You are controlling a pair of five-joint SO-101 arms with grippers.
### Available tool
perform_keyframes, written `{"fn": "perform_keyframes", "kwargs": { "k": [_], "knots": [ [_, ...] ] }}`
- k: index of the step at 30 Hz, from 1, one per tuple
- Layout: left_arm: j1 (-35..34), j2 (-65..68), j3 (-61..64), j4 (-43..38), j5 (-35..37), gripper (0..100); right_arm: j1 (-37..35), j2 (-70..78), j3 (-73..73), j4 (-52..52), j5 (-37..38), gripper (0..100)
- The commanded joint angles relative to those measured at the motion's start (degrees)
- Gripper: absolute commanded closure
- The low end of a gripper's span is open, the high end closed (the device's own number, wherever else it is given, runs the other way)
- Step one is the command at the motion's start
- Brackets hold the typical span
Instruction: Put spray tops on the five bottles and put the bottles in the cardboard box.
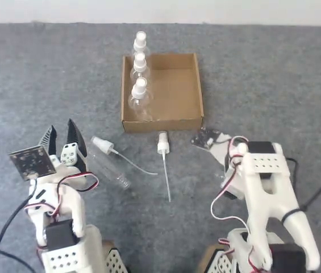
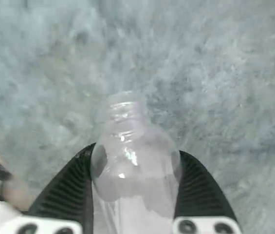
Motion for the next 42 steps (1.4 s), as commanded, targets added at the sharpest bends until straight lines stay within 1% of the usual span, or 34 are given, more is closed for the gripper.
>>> {"fn": "perform_keyframes", "kwargs": {
  "k": [1, 6, 10, 15, 17, 19, 23, 25, 30, 36, 40, 42],
  "knots": [
    [-0.18, -0.88, -0.66, -1.76, -0.53, 86, -4.09, -4.53, -7.82, 6.37, -13.45, 93.9],
    [-0.18, -0.88, -0.66, -1.76, -0.53, 86, -8.22, -4.53, -8.44, 6.55, -24.97, 93.9],
    [-0.18, -0.88, -0.66, -1.76, -0.53, 86, -11.82, -4.35, -8.26, 5.58, -30.68, 93.9],
    [-0.26, -0.88, -0.66, -1.76, -0.53, 86, -13.32, -3.91, -4.13, -3.12, -40.18, 93.9],
    [-0.26, -0.88, -0.66, -1.76, -0.53, 86, -13.67, -3.82, -1.85, -6.29, -42.02, 93.9],
    [-0.26, -0.88, -0.66, -1.76, -0.53, 86, -14.2, -3.82, -0.18, -7.69, -41.85, 92.7],
    [-0.26, -0.88, -0.66, -1.76, -0.53, 86, -16.57, -3.82, 2.29, -7.08, -41.76, 83.8],
    [-0.18, -0.88, -0.66, -1.76, -0.53, 86, -17.89, -3.82, 2.81, -7.16, -41.67, 82.4],
    [-0.18, -0.88, -0.66, -1.76, -0.53, 86, -19.91, -3.82, 2.64, -7.16, -33.85, 81.7],
    [-0.18, -0.88, -0.66, -1.76, -0.53, 86, -20.0, -3.82, 2.55, -7.16, -27.08, 80.5],
    [-0.09, -0.88, -0.66, -1.76, -0.53, 86, -19.74, -3.82, 2.81, -7.16, -25.85, 70.6],
    [-0.09, -0.88, -0.66, -1.76, -0.53, 86, -19.91, -3.82, 2.81, -7.08, -25.67, 67.4]
  ]
}}
